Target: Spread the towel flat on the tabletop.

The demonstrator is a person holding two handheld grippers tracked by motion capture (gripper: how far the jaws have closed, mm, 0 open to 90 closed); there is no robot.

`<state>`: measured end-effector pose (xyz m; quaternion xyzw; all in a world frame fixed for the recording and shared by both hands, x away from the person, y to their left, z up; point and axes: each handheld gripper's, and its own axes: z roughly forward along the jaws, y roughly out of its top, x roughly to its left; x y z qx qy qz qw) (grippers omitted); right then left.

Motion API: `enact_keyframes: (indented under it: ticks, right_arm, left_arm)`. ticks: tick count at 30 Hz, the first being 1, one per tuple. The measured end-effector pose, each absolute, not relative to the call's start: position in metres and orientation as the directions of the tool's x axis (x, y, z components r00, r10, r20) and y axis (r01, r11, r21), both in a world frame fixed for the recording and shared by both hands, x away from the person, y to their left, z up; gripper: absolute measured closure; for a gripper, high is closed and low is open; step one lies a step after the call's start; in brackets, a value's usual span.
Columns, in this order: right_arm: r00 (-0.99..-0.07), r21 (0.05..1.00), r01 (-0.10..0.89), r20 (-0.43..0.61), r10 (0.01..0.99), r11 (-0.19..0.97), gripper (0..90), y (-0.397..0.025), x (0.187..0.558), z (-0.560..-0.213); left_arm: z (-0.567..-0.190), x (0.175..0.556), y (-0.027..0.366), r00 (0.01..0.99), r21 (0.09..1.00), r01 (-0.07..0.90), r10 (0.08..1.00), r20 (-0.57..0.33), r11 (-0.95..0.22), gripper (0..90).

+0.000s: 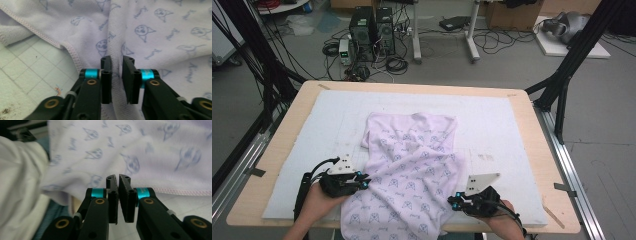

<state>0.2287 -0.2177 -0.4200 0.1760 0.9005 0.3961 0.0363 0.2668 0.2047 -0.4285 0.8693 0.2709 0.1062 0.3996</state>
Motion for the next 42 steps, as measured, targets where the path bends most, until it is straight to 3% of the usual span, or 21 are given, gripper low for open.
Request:
enact_keyframes:
  ticks: [2,5,9,12,15,17,18,20,28,30,32,34,38,42]
  right_arm:
    - [-0.942,0.748,0.273,0.079,0.327,0.605,80.6,-0.223,0.226,-0.414]
    - [-0.934,0.759,0.264,0.047,0.355,0.595,73.8,-0.225,0.229,-0.407]
    - [-0.921,0.741,0.277,0.024,0.388,0.612,63.8,-0.214,0.246,-0.413]
    - [-0.921,0.718,0.288,0.026,0.389,0.634,59.2,-0.202,0.262,-0.427]
    - [-0.923,0.691,0.305,0.046,0.381,0.655,62.9,-0.193,0.273,-0.441]
    - [-0.922,0.715,0.313,0.071,0.381,0.625,70.3,-0.194,0.273,-0.443]
    - [-0.923,0.716,0.314,0.077,0.376,0.624,78.0,-0.195,0.273,-0.443]
    - [-0.932,0.724,0.307,0.095,0.351,0.618,85.1,-0.196,0.270,-0.445]
    - [-0.962,0.732,0.242,0.097,0.255,0.637,87.4,-0.200,0.241,-0.435]
    - [-0.967,0.757,0.223,0.092,0.238,0.615,85.7,-0.201,0.228,-0.422]
    - [-0.966,0.788,0.209,0.075,0.247,0.579,81.1,-0.206,0.222,-0.407]
    - [-0.963,0.792,0.199,0.049,0.266,0.577,76.1,-0.209,0.225,-0.398]
    - [-0.947,0.776,0.221,0.027,0.319,0.591,65.7,-0.206,0.244,-0.403]
    - [-0.935,0.738,0.262,0.034,0.353,0.622,63.1,-0.199,0.261,-0.425]
  left_arm:
    - [-0.424,0.265,0.206,0.820,0.763,0.386,0.572,-0.027,-0.518,63.7]
    - [-0.419,0.269,0.208,0.817,0.776,0.385,0.576,-0.035,-0.499,57.5]
    - [-0.421,0.277,0.202,0.819,0.763,0.385,0.574,-0.024,-0.519,56.6]
    - [-0.433,0.283,0.194,0.828,0.725,0.391,0.561,-0.009,-0.566,61.6]
    - [-0.439,0.282,0.192,0.845,0.736,0.382,0.534,-0.033,-0.559,79.2]
    - [-0.440,0.278,0.192,0.846,0.742,0.369,0.534,-0.017,-0.560,84.5]
    - [-0.439,0.275,0.193,0.846,0.741,0.365,0.533,-0.011,-0.563,85.1]
    - [-0.437,0.271,0.194,0.848,0.744,0.357,0.530,-0.005,-0.565,85.5]
    - [-0.423,0.223,0.205,0.866,0.757,0.332,0.500,-0.008,-0.563,85.6]
    - [-0.414,0.210,0.210,0.871,0.781,0.319,0.490,-0.019,-0.537,80.3]
    - [-0.406,0.206,0.212,0.866,0.795,0.314,0.500,-0.015,-0.519,63.3]
    - [-0.401,0.210,0.212,0.864,0.804,0.303,0.504,-0.005,-0.511,57.3]
    - [-0.404,0.235,0.207,0.850,0.805,0.289,0.525,0.032,-0.518,57.0]
    - [-0.421,0.262,0.198,0.843,0.774,0.316,0.537,0.036,-0.548,59.3]
